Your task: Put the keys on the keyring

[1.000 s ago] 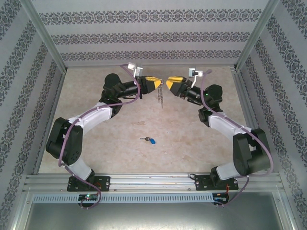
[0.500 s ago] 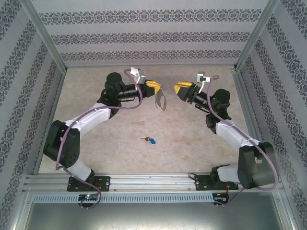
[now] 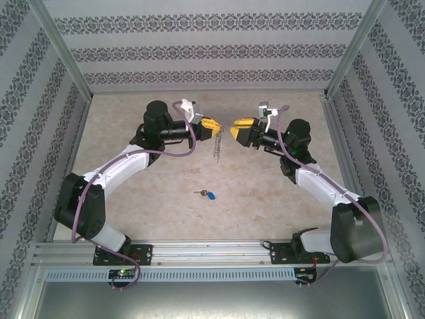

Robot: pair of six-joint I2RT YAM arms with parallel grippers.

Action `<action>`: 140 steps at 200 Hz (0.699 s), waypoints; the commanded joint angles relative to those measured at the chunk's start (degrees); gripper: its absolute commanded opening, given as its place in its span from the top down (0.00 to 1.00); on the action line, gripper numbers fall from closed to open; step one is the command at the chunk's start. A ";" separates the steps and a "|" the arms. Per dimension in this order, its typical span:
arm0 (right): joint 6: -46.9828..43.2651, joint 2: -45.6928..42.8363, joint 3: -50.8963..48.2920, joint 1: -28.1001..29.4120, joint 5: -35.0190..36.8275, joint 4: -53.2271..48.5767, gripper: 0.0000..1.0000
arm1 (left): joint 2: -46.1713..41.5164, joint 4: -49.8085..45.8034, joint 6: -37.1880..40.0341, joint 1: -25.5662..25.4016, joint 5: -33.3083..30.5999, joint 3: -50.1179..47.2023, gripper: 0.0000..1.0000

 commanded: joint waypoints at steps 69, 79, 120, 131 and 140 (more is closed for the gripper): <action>-4.48 -0.96 0.19 1.14 2.20 -5.57 0.46 | -3.07 -0.66 0.18 -0.68 -3.49 -1.45 1.00; -3.90 -1.66 -1.07 1.06 3.67 -5.89 0.46 | -3.56 -1.34 0.61 -0.69 -5.79 -1.97 1.00; -5.24 -3.29 -5.18 2.47 8.83 -13.94 0.47 | -4.76 -6.29 2.69 -0.47 -12.53 -3.28 1.00; -6.65 -3.59 -6.19 3.38 10.62 -17.20 0.47 | -5.54 -6.27 2.86 -0.20 -15.15 -4.48 1.00; -7.91 -3.78 -7.13 4.45 12.23 -19.76 0.47 | -6.25 -5.91 2.86 0.03 -17.31 -5.57 1.00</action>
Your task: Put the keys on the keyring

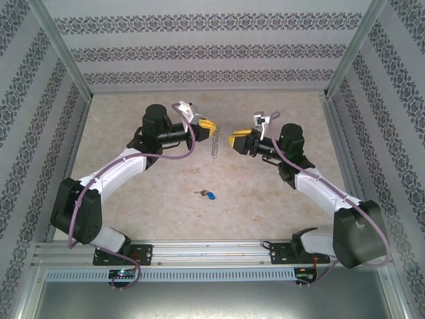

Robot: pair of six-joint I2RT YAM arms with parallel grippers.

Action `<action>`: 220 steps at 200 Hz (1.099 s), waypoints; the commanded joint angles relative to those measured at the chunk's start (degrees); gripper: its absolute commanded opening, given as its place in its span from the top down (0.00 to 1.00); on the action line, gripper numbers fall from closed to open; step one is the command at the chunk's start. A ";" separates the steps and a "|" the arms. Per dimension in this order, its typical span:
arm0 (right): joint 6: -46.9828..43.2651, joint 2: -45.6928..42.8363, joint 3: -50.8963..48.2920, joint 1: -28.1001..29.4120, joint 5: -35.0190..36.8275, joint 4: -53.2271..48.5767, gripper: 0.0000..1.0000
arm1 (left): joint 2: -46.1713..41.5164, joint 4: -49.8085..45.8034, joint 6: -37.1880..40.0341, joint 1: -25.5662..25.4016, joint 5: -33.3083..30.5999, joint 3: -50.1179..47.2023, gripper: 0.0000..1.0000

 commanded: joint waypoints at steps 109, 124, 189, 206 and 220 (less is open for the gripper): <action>-10.76 14.60 -1.29 20.40 20.77 -23.78 0.55 | -9.08 3.05 -5.67 5.60 -19.48 -9.56 1.00; -11.93 17.85 0.67 22.84 22.53 -26.34 0.56 | -9.69 3.63 -6.29 6.34 -19.50 -10.02 1.00; -14.32 24.92 5.10 27.16 25.41 -30.72 0.56 | -9.54 5.00 -7.82 7.62 -18.83 -10.22 1.00; -14.97 25.38 5.73 27.25 27.00 -31.96 0.58 | -9.43 5.41 -8.12 7.80 -18.63 -10.23 1.00; -15.48 25.34 5.92 27.19 28.28 -32.97 0.60 | -9.22 5.79 -8.33 7.88 -18.51 -10.22 1.00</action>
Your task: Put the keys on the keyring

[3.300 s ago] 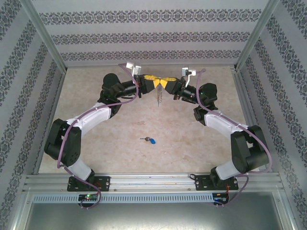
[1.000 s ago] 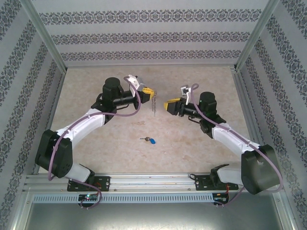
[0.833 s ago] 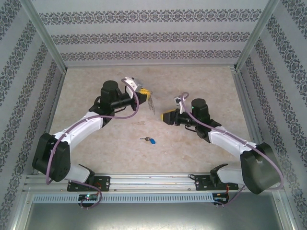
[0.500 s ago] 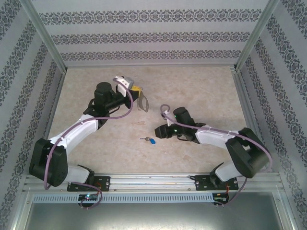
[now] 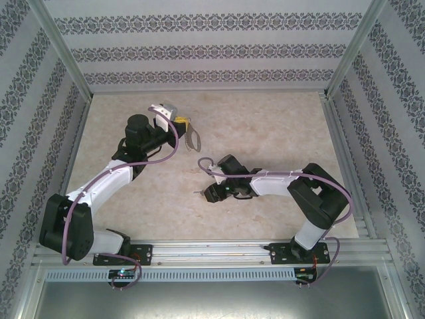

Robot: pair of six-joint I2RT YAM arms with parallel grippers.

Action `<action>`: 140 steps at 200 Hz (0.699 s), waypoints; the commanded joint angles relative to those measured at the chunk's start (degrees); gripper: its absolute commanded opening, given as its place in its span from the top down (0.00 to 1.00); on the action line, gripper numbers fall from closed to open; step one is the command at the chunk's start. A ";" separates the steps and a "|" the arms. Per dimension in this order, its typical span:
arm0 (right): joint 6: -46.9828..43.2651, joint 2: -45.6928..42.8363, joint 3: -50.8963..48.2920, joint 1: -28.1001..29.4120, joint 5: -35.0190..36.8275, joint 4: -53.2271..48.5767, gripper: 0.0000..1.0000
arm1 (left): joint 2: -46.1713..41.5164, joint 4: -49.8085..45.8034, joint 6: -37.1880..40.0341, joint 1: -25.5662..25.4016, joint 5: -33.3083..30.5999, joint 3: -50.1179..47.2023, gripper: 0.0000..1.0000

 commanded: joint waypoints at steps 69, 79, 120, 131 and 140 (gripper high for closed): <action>-2.37 -2.93 -1.41 -1.38 11.18 -6.63 0.72 | -0.68 5.66 -2.47 1.12 1.28 0.13 1.00; -1.49 -4.43 -2.80 -2.52 11.21 -5.90 0.74 | -0.72 5.76 -2.58 1.23 1.41 0.01 1.00; 1.65 -8.51 -6.60 -7.47 9.51 -4.32 0.78 | -0.68 6.28 -3.02 1.22 1.66 0.03 1.00; 2.68 -9.22 -7.49 -8.43 8.51 -3.54 0.80 | -0.68 6.45 -3.18 1.25 1.68 0.10 1.00; 3.58 -9.96 -8.35 -9.23 7.19 -2.69 0.82 | -0.71 6.53 -3.28 1.20 1.73 0.04 1.00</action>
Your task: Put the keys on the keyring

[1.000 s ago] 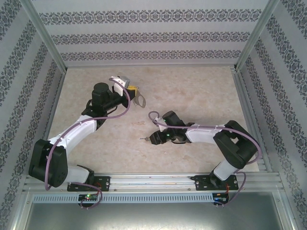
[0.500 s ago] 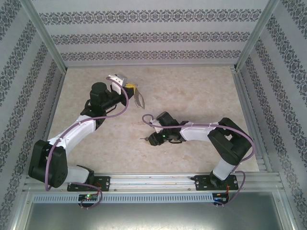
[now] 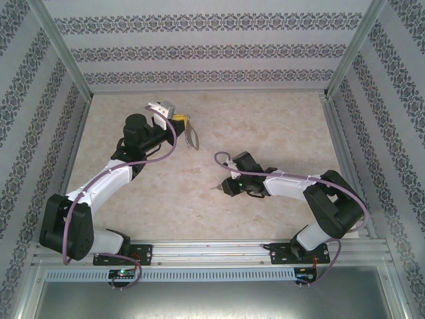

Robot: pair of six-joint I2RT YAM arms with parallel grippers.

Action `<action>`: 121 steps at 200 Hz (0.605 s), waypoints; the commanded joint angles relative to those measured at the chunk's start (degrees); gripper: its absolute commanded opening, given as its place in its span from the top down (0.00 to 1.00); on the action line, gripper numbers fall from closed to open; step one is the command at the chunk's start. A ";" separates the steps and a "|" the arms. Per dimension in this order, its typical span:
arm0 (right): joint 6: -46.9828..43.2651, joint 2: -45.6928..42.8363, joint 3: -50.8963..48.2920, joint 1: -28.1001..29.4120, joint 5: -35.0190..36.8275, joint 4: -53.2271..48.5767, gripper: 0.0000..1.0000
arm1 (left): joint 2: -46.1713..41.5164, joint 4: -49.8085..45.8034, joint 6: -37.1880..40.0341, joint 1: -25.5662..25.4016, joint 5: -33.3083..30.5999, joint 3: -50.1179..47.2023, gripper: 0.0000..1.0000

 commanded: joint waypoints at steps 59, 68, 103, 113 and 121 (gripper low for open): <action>7.83 -8.23 -5.75 -4.87 -9.55 7.93 0.81 | -0.54 4.91 -1.85 0.51 1.61 0.13 1.00; 8.00 -8.82 -5.25 -4.95 -9.66 8.19 0.81 | -0.50 5.08 -1.94 0.54 1.54 0.16 1.00; 8.54 -8.44 -2.53 -5.49 -10.79 9.25 0.81 | -0.35 5.45 -2.44 0.54 1.66 0.20 1.00; 8.77 -8.09 -2.10 -5.44 -11.51 9.57 0.81 | -0.31 5.65 -2.61 0.56 1.72 0.24 1.00; 9.24 -7.65 -2.05 -5.41 -12.65 10.11 0.80 | -0.34 5.70 -2.54 0.49 1.71 0.21 1.00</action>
